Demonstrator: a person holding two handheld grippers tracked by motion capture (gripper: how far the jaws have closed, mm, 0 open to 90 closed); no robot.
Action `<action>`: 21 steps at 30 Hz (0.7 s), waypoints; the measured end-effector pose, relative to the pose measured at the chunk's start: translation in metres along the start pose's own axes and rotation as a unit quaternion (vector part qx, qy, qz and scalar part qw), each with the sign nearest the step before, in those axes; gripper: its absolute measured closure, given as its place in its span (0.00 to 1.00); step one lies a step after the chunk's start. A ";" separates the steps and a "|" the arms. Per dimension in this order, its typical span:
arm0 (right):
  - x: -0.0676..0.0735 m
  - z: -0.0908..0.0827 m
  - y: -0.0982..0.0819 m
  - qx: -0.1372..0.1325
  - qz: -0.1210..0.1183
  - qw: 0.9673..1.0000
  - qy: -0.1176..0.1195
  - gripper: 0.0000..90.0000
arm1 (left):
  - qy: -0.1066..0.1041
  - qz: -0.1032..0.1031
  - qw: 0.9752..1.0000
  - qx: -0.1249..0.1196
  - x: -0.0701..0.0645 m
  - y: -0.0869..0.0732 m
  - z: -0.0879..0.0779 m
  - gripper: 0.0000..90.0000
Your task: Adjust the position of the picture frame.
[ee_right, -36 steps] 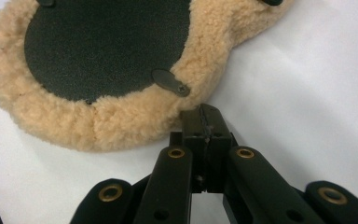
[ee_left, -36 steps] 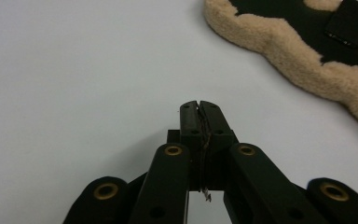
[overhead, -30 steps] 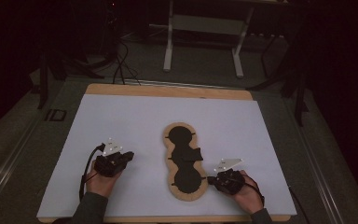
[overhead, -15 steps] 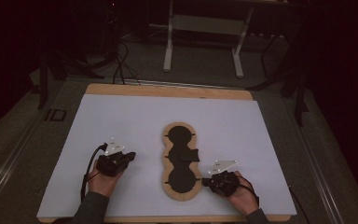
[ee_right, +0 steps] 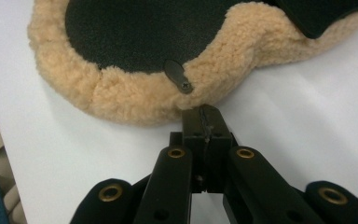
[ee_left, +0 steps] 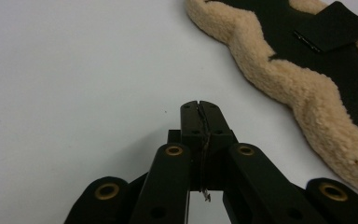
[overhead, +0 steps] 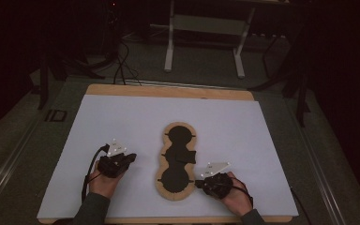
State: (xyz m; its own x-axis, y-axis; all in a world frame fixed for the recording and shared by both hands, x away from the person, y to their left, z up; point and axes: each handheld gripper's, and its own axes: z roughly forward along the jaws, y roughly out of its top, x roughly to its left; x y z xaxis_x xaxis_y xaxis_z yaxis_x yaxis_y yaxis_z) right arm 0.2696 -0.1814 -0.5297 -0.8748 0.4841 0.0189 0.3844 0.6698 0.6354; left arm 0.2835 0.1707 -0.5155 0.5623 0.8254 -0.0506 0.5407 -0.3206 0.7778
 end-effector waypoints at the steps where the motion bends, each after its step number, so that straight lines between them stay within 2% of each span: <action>1: 0.001 0.001 0.001 0.001 -0.001 1.000 0.002 1.00 | -0.001 0.001 1.000 -0.001 -0.001 0.000 0.000 1.00; 7: 0.009 0.010 0.012 0.000 -0.012 1.000 0.011 1.00 | -0.001 0.011 1.000 -0.005 -0.003 -0.001 -0.003 1.00; 21: 0.024 0.033 0.036 -0.006 -0.028 0.999 0.025 1.00 | -0.008 0.009 1.000 -0.012 -0.004 -0.003 -0.008 1.00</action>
State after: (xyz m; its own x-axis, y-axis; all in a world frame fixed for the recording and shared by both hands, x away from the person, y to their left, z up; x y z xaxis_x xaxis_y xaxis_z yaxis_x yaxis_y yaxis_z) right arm 0.2720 -0.1268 -0.5314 -0.9088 0.4167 0.0212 0.3308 0.6886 0.6453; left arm 0.2750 0.1723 -0.5127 0.5824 0.8115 -0.0468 0.5155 -0.3242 0.7932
